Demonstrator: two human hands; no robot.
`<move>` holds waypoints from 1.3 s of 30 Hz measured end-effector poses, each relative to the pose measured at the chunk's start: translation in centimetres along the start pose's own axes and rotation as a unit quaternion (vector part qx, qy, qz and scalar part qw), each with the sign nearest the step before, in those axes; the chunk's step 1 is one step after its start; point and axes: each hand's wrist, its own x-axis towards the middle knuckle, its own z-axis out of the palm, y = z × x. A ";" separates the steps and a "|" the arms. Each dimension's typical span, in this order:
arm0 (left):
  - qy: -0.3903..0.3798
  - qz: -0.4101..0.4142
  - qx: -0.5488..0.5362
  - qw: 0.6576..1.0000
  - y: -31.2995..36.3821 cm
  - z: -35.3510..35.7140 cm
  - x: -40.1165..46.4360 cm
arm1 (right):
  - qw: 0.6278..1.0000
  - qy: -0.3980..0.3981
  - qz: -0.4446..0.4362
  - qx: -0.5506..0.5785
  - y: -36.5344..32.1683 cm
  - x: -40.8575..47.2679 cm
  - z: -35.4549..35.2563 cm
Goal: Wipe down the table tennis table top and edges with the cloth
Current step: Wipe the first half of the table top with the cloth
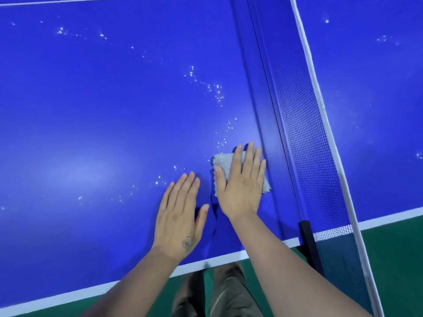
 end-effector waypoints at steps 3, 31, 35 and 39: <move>0.053 -0.029 -0.025 0.998 -1.0 -1.0 4.2 | 0.998 -0.023 -0.063 -0.006 0.5 -1.7 -0.3; 0.088 -0.121 0.083 0.985 -6.8 -0.8 18.9 | 0.997 0.007 -0.073 0.022 -2.0 5.2 -0.1; 0.079 -0.128 0.085 0.985 -6.8 -0.9 19.0 | 0.997 0.001 -0.080 0.009 1.3 3.2 -0.4; 0.071 -0.133 0.089 0.985 -6.8 -0.9 19.0 | 0.999 0.020 -0.027 0.005 3.4 5.6 -0.4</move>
